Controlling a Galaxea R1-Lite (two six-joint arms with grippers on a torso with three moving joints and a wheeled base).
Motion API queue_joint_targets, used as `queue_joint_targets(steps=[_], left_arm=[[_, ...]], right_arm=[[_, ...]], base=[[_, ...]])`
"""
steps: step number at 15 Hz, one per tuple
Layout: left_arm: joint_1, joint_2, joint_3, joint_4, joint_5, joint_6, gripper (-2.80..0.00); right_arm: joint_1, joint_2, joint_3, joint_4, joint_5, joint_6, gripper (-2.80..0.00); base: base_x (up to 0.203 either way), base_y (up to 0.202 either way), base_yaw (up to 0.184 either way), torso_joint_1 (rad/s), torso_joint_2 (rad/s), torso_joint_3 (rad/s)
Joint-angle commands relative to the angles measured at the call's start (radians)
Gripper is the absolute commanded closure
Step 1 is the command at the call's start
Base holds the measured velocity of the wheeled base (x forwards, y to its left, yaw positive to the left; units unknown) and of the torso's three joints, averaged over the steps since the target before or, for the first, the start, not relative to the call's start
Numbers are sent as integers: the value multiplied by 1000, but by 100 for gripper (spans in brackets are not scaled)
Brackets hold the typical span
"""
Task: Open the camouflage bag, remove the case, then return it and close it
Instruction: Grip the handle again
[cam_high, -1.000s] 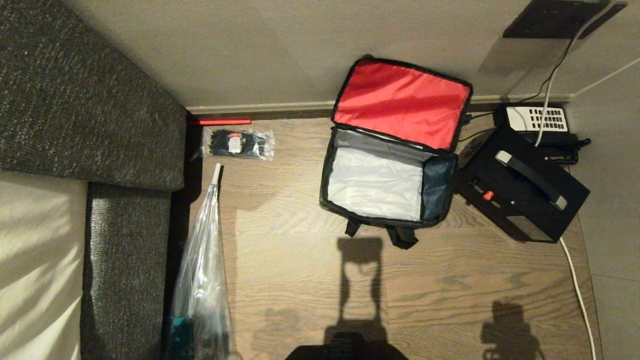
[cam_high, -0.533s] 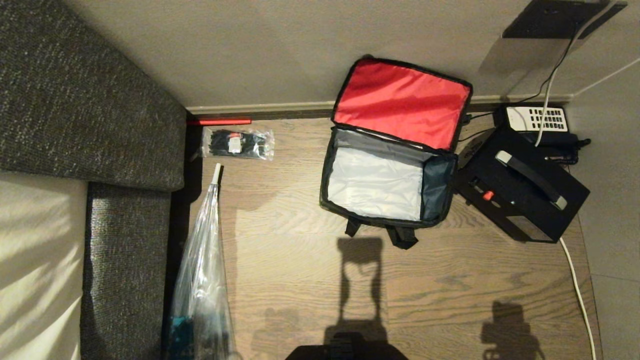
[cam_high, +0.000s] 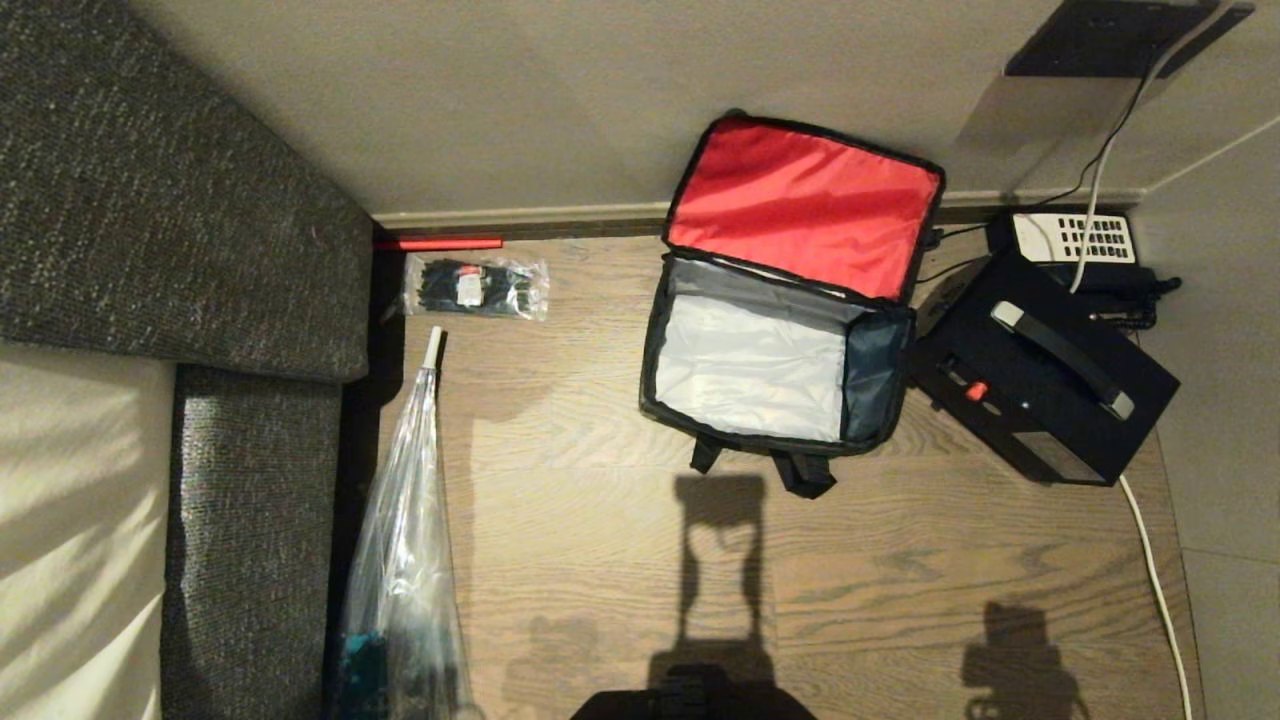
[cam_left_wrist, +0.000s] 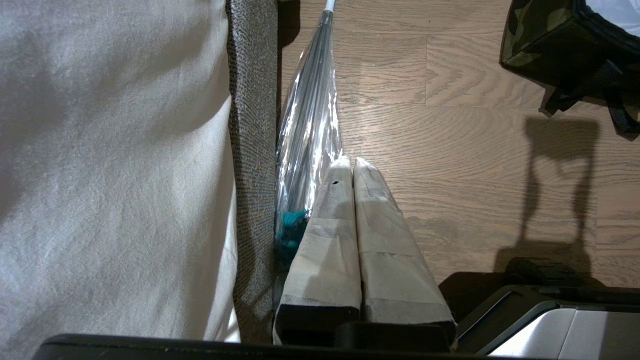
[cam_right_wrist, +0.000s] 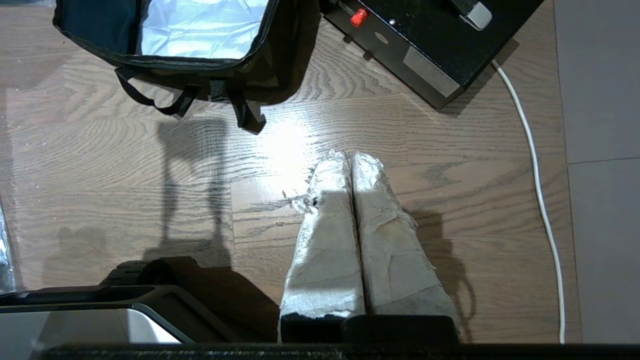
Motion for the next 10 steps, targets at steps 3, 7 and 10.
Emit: queue_joint_targets(steps=[3,7,10], left_arm=[[0,-1,0,0,1,0,0],[0,0,0,-1,1,0,0],[0,-2,0,-1,1,0,0]], right_arm=[[0,-18,12,-1,0,0,0],[0,-18,14,-1,0,0,0],[0,-18,13,-1,0,0,0]], base=[[0,0,0,0,0,0],[0,0,0,0,0,0],[0,0,0,0,0,0]])
